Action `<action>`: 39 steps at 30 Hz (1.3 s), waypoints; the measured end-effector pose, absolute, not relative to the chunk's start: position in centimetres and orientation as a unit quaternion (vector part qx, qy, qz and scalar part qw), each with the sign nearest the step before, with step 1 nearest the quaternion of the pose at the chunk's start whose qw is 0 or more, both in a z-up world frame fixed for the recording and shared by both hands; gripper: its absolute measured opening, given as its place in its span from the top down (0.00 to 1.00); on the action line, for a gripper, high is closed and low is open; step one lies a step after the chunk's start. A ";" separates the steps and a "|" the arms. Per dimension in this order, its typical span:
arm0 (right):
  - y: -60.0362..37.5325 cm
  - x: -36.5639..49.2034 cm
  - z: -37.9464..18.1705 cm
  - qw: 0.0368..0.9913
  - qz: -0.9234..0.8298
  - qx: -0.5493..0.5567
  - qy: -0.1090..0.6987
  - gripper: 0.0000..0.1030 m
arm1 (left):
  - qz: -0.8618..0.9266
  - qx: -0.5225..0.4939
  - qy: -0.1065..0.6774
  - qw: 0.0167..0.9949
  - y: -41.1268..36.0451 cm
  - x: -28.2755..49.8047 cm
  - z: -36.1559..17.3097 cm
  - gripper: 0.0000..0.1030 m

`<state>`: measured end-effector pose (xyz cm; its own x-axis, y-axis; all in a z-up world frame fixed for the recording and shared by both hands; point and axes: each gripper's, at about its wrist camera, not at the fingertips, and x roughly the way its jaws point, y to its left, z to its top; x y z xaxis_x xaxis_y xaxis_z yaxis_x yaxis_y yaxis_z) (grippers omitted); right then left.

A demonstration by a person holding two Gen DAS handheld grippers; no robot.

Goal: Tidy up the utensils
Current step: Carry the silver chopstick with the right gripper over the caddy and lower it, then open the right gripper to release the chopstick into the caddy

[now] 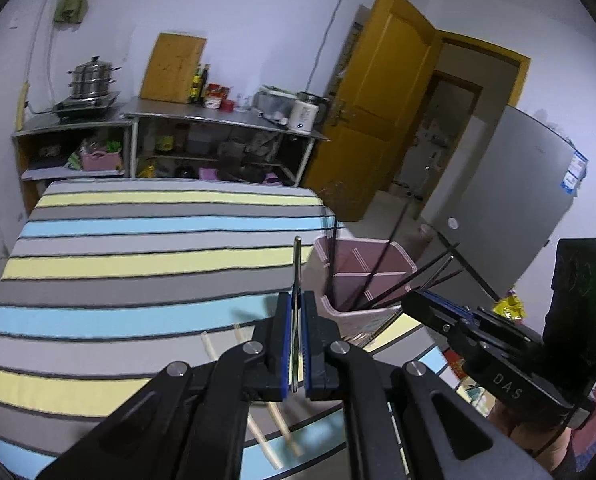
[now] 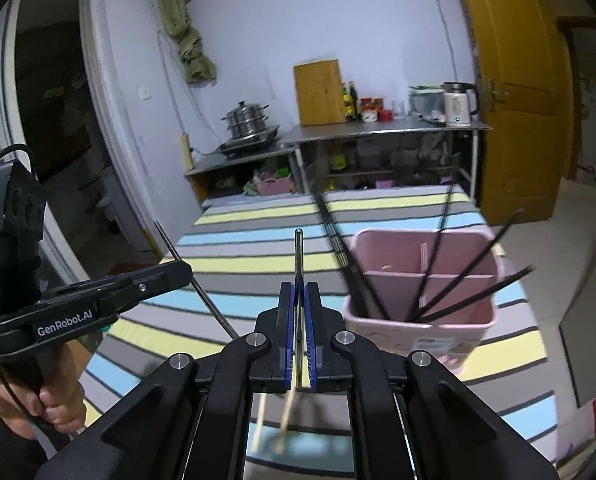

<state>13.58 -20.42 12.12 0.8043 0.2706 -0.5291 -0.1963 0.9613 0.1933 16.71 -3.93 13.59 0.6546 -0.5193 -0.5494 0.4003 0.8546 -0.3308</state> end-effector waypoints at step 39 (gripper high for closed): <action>-25.4 19.3 11.1 0.955 0.054 0.056 0.286 0.95 | -0.297 -0.077 0.332 0.892 -11.3 22.0 12.5 0.95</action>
